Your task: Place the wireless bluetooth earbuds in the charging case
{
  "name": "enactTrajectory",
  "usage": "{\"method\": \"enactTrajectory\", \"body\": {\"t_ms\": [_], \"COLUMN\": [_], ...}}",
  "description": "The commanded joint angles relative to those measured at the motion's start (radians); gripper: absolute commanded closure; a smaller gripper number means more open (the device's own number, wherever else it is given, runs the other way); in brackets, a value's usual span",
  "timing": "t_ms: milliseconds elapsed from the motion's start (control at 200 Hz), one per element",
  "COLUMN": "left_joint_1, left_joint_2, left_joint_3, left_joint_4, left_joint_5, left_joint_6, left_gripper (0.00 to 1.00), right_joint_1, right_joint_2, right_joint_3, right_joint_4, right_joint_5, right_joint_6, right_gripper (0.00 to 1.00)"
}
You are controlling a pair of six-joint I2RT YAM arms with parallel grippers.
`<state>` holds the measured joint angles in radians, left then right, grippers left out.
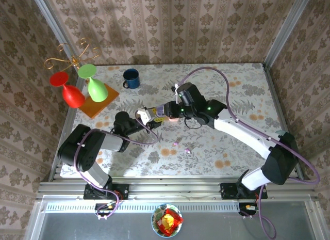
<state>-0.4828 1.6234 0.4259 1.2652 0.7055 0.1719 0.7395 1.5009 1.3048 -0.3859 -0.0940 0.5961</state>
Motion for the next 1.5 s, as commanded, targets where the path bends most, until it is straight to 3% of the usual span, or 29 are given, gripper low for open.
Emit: {"method": "enactTrajectory", "body": {"t_ms": [0, 855, 1080, 1495], "left_joint_1": [-0.011, -0.023, -0.023, -0.022], "left_joint_2": [0.002, -0.023, -0.024, -0.02], "left_joint_3": [0.022, 0.033, 0.033, 0.031], "left_joint_4": [0.026, 0.026, 0.026, 0.026], "left_joint_5": [-0.005, 0.01, 0.012, 0.02], "left_joint_6": [0.026, 0.008, 0.005, -0.008], "left_gripper": [0.7, 0.7, 0.7, 0.7], "right_joint_1": [0.009, 0.018, 0.018, 0.005], "right_joint_2": [0.039, 0.118, 0.114, 0.018], "right_joint_3": [0.035, 0.063, 0.061, -0.004], "right_joint_4": [-0.021, -0.016, -0.02, 0.026], "right_joint_5": [-0.034, -0.033, -0.031, -0.007], "right_joint_6": [-0.03, -0.053, -0.045, -0.06], "right_gripper": [0.79, 0.79, 0.68, 0.63]}}
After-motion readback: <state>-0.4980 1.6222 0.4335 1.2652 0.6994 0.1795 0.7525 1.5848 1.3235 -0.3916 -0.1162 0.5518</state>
